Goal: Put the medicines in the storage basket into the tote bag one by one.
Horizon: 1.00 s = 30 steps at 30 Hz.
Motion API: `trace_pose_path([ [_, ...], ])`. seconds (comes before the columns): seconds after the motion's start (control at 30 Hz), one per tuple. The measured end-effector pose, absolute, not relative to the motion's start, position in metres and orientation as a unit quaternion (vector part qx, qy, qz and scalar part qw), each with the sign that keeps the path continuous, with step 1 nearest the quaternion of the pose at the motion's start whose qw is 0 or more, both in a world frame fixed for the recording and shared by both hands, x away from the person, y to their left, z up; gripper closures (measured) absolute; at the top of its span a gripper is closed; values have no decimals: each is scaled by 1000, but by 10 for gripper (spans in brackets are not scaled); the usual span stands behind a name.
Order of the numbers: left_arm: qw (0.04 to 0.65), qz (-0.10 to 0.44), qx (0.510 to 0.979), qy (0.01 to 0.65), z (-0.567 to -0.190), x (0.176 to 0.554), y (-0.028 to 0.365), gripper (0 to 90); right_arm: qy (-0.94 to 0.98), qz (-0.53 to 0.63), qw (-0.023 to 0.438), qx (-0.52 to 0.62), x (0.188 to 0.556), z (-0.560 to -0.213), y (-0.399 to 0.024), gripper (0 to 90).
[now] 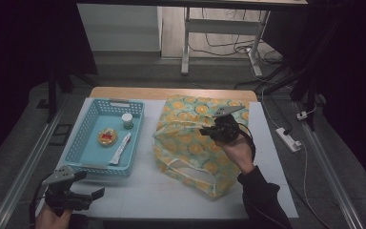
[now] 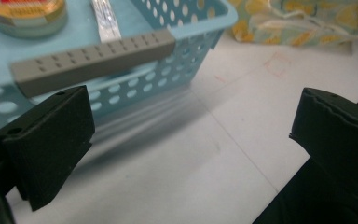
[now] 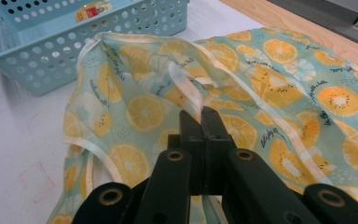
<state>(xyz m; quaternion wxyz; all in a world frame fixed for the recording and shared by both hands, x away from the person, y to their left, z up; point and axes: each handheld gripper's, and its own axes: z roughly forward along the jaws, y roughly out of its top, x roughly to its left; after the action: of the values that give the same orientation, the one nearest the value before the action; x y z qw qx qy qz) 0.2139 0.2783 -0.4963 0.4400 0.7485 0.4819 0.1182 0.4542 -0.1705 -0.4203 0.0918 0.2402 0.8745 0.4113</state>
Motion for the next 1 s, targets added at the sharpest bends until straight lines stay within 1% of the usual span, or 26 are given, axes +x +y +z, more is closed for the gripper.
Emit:
trace_pose_path([
  [0.17, 446, 107, 743, 487, -490, 216, 280, 0, 875, 411, 91, 240, 455, -421, -170, 900],
  [0.3, 438, 113, 748, 486, -486, 219, 281, 1, 875, 411, 90, 238, 456, -421, -171, 900],
  [0.5, 443, 112, 745, 486, -478, 228, 287, 5, 876, 409, 88, 240, 456, -421, -170, 900],
  [0.63, 461, 112, 736, 484, -474, 236, 290, 20, 876, 409, 85, 240, 457, -422, -170, 900],
  [1.0, 447, 114, 743, 486, -473, 263, 287, 12, 877, 409, 85, 239, 457, -422, -170, 900],
])
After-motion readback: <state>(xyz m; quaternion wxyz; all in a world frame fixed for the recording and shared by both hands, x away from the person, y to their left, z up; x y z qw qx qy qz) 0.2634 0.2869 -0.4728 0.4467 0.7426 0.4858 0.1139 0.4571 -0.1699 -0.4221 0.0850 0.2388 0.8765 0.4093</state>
